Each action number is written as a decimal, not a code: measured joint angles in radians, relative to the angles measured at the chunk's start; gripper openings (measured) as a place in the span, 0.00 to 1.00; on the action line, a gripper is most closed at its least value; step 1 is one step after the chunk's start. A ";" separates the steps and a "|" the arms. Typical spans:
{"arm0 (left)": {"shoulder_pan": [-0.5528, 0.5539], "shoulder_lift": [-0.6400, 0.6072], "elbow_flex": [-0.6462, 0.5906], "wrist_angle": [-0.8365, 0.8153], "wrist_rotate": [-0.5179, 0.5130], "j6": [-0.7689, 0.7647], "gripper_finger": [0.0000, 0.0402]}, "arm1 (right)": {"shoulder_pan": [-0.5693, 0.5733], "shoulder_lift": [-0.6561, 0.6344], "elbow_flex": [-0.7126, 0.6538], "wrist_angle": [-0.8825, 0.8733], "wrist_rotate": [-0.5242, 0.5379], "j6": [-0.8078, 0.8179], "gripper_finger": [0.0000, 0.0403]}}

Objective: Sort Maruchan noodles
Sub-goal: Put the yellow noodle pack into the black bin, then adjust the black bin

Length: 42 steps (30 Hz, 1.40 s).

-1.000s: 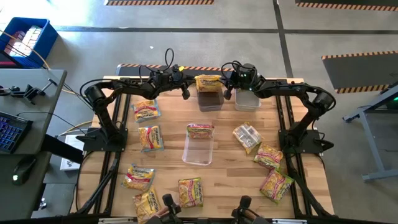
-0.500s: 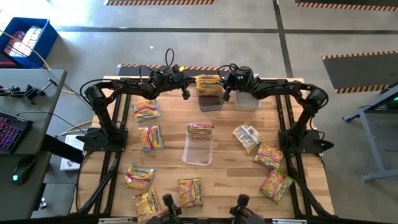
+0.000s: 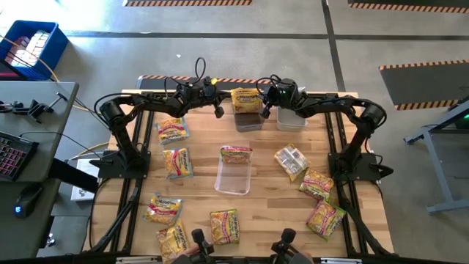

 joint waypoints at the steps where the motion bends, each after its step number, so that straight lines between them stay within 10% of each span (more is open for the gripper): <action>1: 0.000 0.000 0.000 -0.005 0.000 0.000 0.00 | 0.000 0.000 0.000 0.000 0.000 -0.005 0.00; 18: 0.033 0.000 0.000 0.025 0.107 -0.075 0.00 | 0.054 -0.051 0.057 -0.046 0.139 -0.072 0.37; 33: 0.032 0.000 -0.039 0.121 0.118 -0.100 0.00 | 0.079 -0.276 0.148 -0.890 0.009 -0.107 0.04; 42: 0.033 0.000 -0.115 0.237 0.113 -0.149 0.00 | 0.113 -0.188 0.148 -0.904 -0.019 -0.097 0.01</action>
